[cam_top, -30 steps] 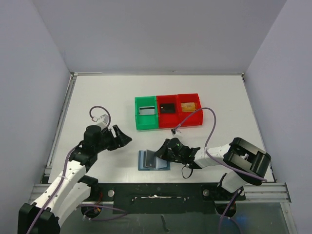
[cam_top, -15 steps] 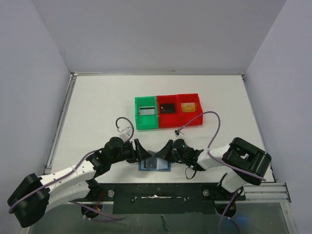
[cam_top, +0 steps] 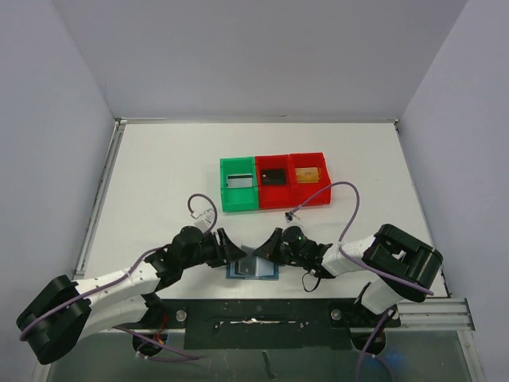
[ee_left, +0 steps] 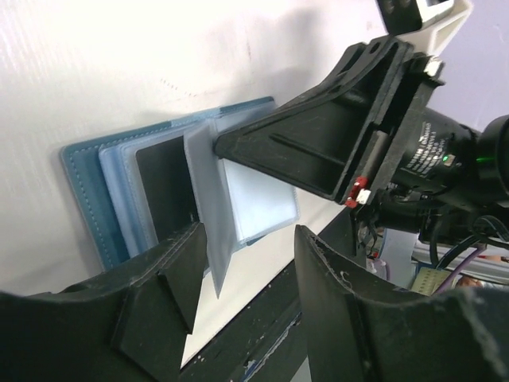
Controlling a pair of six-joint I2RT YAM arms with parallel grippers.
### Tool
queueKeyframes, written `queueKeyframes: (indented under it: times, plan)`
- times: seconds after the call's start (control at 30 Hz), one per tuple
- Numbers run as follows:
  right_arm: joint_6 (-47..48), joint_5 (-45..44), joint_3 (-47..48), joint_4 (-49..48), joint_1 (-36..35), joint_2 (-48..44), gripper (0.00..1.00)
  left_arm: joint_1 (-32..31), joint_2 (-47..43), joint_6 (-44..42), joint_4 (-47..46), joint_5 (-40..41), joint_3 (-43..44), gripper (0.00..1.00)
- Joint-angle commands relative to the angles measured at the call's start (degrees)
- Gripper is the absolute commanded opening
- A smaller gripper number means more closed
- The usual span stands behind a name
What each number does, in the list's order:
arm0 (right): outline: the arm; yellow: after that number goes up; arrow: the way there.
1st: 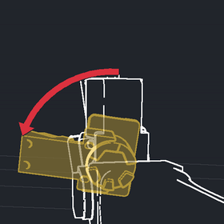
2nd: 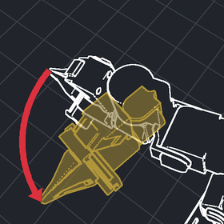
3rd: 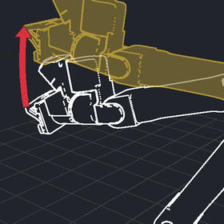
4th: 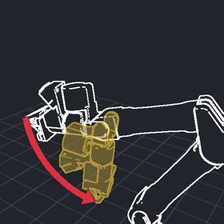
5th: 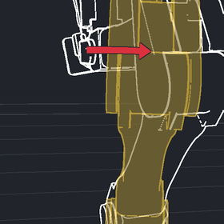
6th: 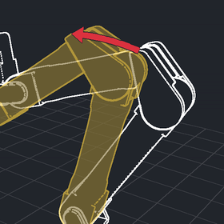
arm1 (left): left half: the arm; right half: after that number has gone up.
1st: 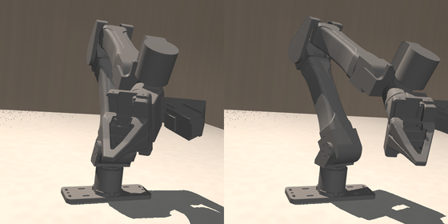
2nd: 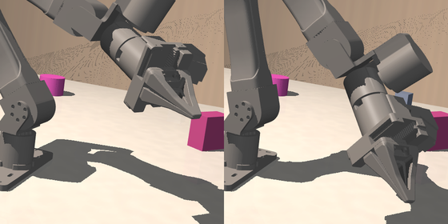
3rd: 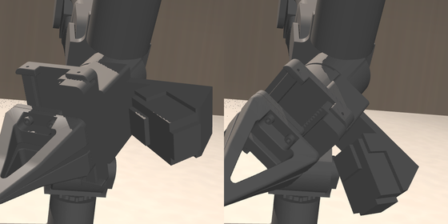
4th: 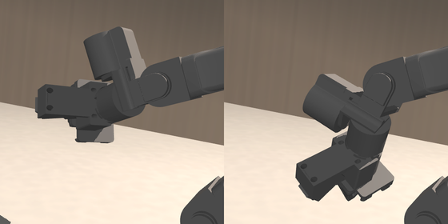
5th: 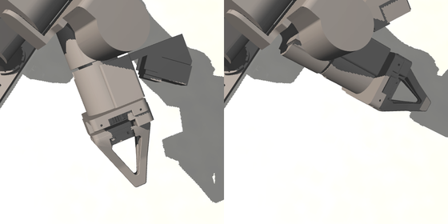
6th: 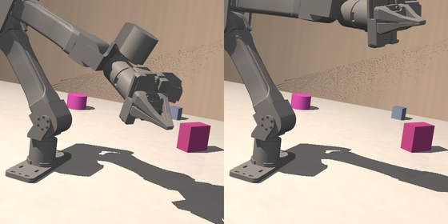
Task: Take the credit cards out of the card holder
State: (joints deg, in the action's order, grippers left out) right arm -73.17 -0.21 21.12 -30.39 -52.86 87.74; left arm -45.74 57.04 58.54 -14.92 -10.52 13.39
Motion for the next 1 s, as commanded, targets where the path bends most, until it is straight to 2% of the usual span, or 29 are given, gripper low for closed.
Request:
queueKeyframes:
  times: [0.0, 0.37, 0.53, 0.7, 0.97]
  plan:
    - [1.0, 0.3, 1.1, 3.8, 0.2, 0.8, 0.0, -0.4, 1.3, 1.3, -6.1, -1.2, -0.6, 0.46]
    - [1.8, 0.5, 2.3, 5.7, 0.2, 0.8, 0.0, -0.7, 4.3, 1.5, -8.4, -3.1, -0.6, 0.44]
    - [2.9, 1.0, 3.1, 6.8, 0.1, -0.2, 0.01, -1.8, 6.3, 2.2, -11.6, -3.7, -0.8, 0.4]
    - [5.2, 2.0, 3.9, 7.4, 0.1, -3.2, 0.1, -2.3, 7.1, 2.6, -12.8, -3.5, -0.6, 0.39]
    - [8.1, 0.5, 7.4, 15.4, 0.0, -9.4, 0.28, -2.5, 7.6, 2.8, -13.0, -3.5, -0.5, 0.39]
